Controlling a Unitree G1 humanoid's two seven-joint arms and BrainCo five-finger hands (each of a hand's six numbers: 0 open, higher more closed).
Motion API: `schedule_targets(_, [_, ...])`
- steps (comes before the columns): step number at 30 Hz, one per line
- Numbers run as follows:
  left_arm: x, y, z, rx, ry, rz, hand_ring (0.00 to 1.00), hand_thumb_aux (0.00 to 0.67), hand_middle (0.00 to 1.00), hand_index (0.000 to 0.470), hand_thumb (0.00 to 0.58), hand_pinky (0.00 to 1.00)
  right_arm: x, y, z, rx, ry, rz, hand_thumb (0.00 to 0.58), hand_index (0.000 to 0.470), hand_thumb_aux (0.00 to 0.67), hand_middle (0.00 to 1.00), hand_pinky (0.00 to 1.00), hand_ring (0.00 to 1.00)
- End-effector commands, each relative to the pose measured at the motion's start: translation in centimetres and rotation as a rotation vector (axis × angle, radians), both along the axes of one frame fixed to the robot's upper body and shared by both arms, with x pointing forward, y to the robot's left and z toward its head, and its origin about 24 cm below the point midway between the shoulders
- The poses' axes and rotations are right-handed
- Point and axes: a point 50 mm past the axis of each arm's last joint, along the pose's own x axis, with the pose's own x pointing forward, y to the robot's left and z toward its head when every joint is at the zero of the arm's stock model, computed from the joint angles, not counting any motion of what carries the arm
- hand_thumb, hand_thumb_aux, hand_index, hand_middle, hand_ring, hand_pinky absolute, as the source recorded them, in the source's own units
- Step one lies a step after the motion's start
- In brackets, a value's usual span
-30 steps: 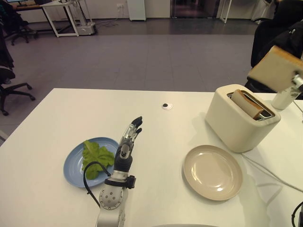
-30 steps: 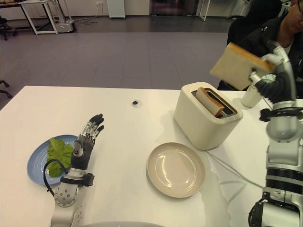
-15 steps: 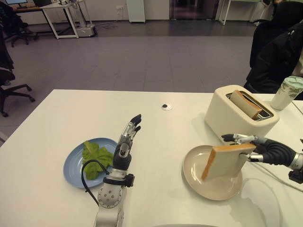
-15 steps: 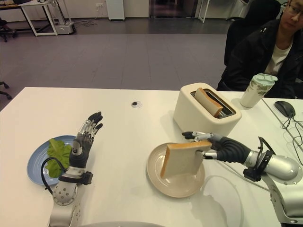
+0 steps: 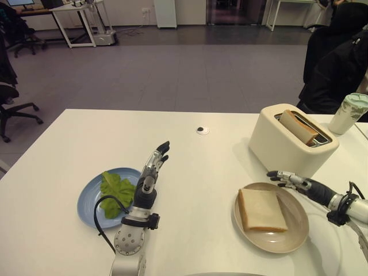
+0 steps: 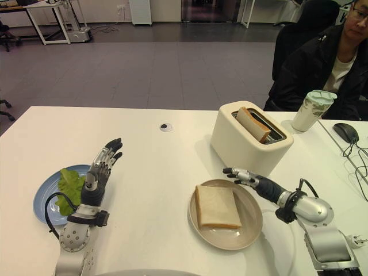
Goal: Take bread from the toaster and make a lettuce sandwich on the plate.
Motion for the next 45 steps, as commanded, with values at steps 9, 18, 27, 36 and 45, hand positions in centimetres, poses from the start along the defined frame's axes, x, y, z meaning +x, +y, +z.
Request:
schedule_targets(9, [0.0, 13.3, 0.7, 1.207, 0.199, 0.237, 0.0, 0.0, 0.0, 0.0, 0.0, 0.0, 1.2, 0.7, 4.5, 0.233, -0.321, -0.253, 0.0, 0.0, 0.0, 0.0, 0.0, 0.0])
schedule_targets(18, [-1.6, 18.3, -2.3, 1.575, 0.481, 0.263, 0.0, 0.0, 0.0, 0.0, 0.0, 0.0, 1.3, 2.6, 2.7, 0.498, -0.25, -0.295, 0.0, 0.0, 0.0, 0.0, 0.0, 0.0])
schedule_targets(27, [-1.6, 17.4, -3.6, 1.563, 0.475, 0.216, 0.0, 0.67, 0.0, 0.47, 0.58, 0.0, 0.9, 3.0, 2.9, 0.534, -0.248, -0.292, 0.0, 0.0, 0.0, 0.0, 0.0, 0.0])
schedule_targets(36, [-0.2, 16.2, -0.9, 1.513, 0.268, 0.311, 0.0, 0.67, 0.0, 0.47, 0.58, 0.0, 1.1, 3.0, 2.6, 0.537, -0.253, -0.301, 0.0, 0.0, 0.0, 0.0, 0.0, 0.0])
schedule_targets(45, [1.4, 10.2, 6.8, 1.079, -0.093, 0.258, 0.0, 0.67, 0.0, 0.47, 0.58, 0.0, 1.6, 3.0, 2.5, 0.529, -0.265, -0.308, 0.0, 0.0, 0.0, 0.0, 0.0, 0.0])
